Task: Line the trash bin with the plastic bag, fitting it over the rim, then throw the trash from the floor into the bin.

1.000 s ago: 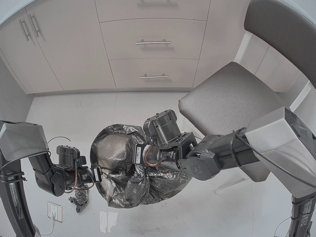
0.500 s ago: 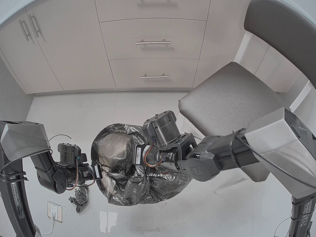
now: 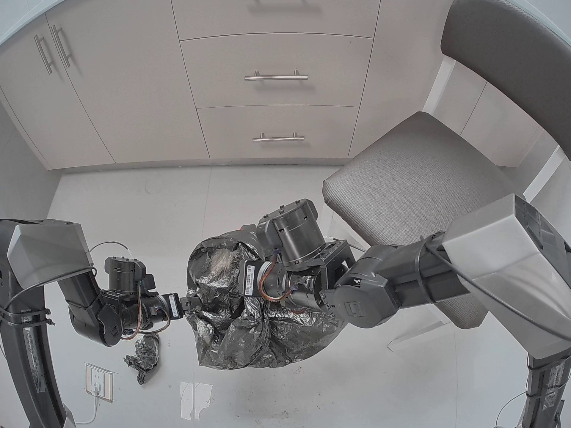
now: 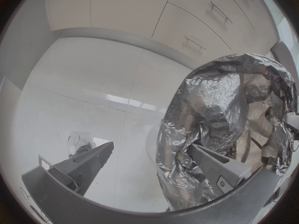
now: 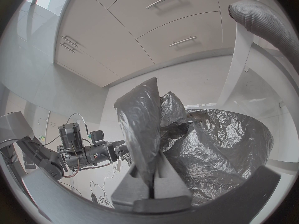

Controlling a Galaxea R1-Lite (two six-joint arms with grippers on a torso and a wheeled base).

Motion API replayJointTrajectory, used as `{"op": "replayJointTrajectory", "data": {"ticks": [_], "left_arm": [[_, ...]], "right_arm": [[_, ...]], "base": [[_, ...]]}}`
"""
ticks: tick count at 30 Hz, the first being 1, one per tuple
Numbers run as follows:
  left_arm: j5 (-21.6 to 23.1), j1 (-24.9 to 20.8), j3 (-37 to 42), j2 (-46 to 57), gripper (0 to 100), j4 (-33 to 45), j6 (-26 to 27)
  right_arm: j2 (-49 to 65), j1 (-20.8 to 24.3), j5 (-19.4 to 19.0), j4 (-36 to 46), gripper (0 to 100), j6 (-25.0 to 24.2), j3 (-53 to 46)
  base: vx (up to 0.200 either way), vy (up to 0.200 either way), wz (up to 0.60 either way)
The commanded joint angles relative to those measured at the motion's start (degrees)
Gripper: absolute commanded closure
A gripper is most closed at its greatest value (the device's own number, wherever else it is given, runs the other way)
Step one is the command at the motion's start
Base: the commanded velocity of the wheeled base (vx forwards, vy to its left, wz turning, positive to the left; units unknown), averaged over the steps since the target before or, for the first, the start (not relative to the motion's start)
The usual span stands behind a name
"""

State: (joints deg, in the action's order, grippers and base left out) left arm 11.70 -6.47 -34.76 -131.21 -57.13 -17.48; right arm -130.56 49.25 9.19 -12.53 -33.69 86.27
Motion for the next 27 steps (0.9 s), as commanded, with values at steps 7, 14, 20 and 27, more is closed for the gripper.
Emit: {"op": "replayJointTrajectory", "data": {"ticks": [7, 14, 20, 27], "left_arm": [[-3.62, 0.85, 1.01, 2.27, 0, -0.71, 0.34], [-3.00, -0.38, 7.51, 14.31, 0, -0.71, 1.22], [-0.10, -5.04, 13.49, 24.60, 0, -0.44, 1.05], [3.50, -13.30, 20.17, 31.36, 0, -0.27, 3.51]], "right_arm": [[0.04, -0.38, -0.05, -2.15, 100, -0.06, -0.67], [0.04, -0.38, 0.04, -2.15, 100, 0.12, -0.76], [0.22, -0.21, 0.65, -2.23, 100, 0.91, -0.76], [0.04, -0.21, 1.09, -2.23, 100, 3.11, -1.28]], "base": [[0.000, 0.000, 0.00], [0.000, 0.000, 0.00], [0.000, 0.000, 0.00], [0.000, 0.000, 0.00]]}}
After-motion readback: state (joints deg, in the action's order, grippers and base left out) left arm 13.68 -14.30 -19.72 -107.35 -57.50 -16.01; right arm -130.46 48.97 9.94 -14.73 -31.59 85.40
